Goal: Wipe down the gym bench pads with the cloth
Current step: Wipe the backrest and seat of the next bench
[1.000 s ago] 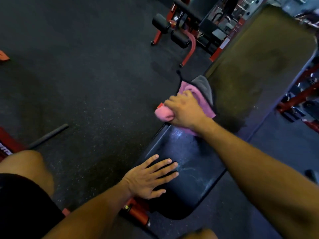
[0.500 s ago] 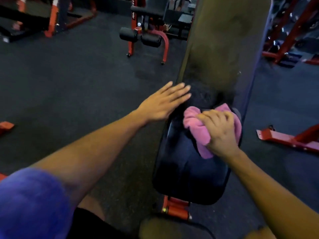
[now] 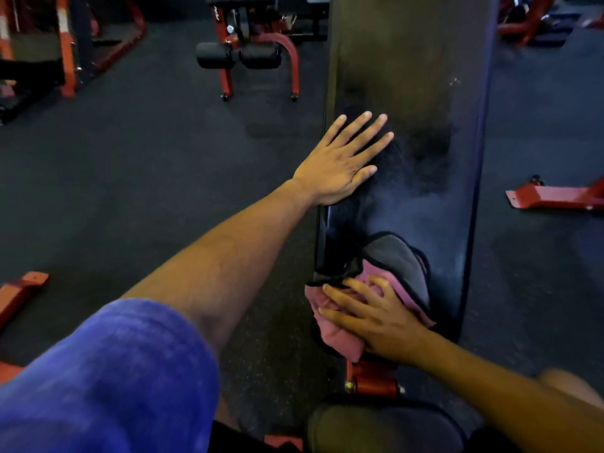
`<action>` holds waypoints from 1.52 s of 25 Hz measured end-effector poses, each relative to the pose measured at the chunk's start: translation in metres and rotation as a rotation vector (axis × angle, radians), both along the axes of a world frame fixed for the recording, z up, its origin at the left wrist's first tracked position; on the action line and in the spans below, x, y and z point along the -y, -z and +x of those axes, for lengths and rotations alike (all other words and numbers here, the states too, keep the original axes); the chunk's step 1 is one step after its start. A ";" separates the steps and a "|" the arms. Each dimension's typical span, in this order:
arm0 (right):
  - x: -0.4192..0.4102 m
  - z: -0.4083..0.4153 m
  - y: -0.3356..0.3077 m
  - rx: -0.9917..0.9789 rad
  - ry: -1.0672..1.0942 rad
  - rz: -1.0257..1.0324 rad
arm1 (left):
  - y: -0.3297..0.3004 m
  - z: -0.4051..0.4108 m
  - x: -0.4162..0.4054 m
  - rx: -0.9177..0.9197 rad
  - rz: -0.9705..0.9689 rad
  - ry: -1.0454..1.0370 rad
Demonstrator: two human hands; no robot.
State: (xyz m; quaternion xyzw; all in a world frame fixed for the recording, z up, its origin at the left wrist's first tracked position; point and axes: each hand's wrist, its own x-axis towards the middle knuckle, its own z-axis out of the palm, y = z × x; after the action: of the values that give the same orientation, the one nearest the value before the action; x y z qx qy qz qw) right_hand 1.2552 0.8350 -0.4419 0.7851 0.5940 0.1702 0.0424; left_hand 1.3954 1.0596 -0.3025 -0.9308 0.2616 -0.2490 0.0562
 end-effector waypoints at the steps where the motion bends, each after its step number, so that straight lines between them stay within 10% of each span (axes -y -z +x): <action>1: 0.006 0.014 -0.009 0.045 -0.077 -0.032 | 0.001 -0.001 0.000 0.015 -0.006 -0.002; 7: -0.010 0.038 -0.030 -0.017 0.280 0.296 | 0.007 -0.004 0.001 0.044 0.012 -0.040; 12: 0.022 0.037 -0.020 0.057 -0.105 -0.007 | 0.008 -0.012 0.003 -0.058 0.001 -0.068; 16: 0.003 0.031 -0.027 -0.033 0.156 0.116 | -0.005 -0.019 0.007 -0.153 -0.009 -0.104; 22: 0.060 0.045 -0.048 0.001 0.007 0.001 | 0.045 -0.157 0.022 -0.180 -0.398 0.103; 28: 0.085 0.017 0.031 0.110 -0.437 -0.180 | 0.196 -0.364 0.093 -0.725 -0.209 0.417; 38: 0.047 -0.015 0.041 0.126 -0.438 -0.246 | 0.204 -0.364 0.105 -0.837 -0.128 0.312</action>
State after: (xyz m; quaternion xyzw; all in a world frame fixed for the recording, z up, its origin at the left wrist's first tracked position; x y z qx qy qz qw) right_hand 1.2397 0.7879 -0.4834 0.6147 0.7621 0.1504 0.1368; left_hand 1.0315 0.9550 -0.5061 -0.9025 0.3828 0.1277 -0.1505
